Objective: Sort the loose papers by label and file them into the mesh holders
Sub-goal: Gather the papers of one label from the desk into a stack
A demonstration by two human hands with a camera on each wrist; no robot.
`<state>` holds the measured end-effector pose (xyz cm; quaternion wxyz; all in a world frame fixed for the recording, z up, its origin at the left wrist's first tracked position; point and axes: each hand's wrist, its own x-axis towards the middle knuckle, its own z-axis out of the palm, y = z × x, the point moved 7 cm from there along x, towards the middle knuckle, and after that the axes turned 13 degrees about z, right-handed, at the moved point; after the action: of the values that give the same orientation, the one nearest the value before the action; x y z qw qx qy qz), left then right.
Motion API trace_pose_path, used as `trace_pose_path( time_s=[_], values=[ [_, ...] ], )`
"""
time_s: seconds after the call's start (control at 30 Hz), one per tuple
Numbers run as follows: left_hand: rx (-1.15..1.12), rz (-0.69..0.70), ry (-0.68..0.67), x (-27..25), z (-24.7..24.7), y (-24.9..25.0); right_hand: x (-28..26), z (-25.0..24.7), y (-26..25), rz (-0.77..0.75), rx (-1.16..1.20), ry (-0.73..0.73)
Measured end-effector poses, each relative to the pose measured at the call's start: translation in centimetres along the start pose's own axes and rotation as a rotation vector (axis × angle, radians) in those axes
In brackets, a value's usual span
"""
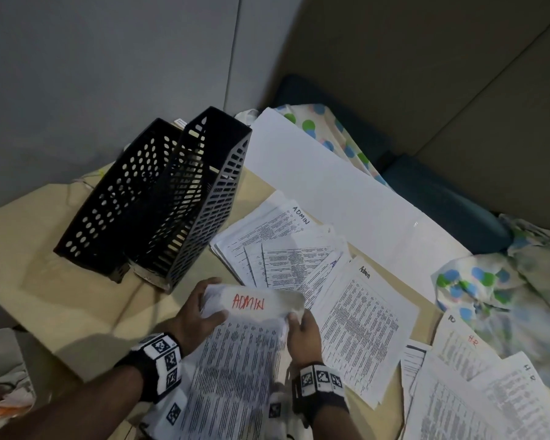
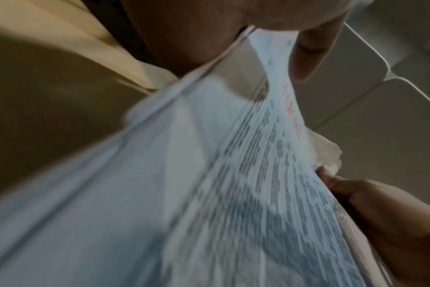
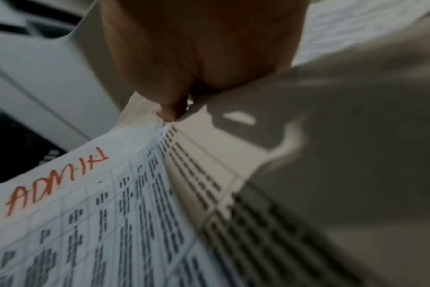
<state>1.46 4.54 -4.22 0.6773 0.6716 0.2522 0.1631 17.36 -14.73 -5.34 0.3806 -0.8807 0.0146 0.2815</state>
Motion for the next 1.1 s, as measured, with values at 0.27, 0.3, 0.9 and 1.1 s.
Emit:
trace_pose_path(
  time_s=[0.27,0.3,0.9,1.1],
  values=[
    [0.495,-0.229,-0.020,-0.5,-1.2,-1.4,2.4,-3.4,-1.7,-0.076,-0.169,0.180],
    [0.512,-0.234,-0.028,-0.5,-1.5,-1.5,3.1,-5.2,-0.5,-0.021,-0.250,0.281],
    [0.577,-0.241,-0.048,-0.8,-3.4,-2.5,2.6,-13.1,8.5,0.346,-0.607,0.236],
    [0.575,-0.221,-0.040,-1.3,-3.9,-2.1,2.7,-13.9,10.7,0.590,-0.436,0.232]
  ],
)
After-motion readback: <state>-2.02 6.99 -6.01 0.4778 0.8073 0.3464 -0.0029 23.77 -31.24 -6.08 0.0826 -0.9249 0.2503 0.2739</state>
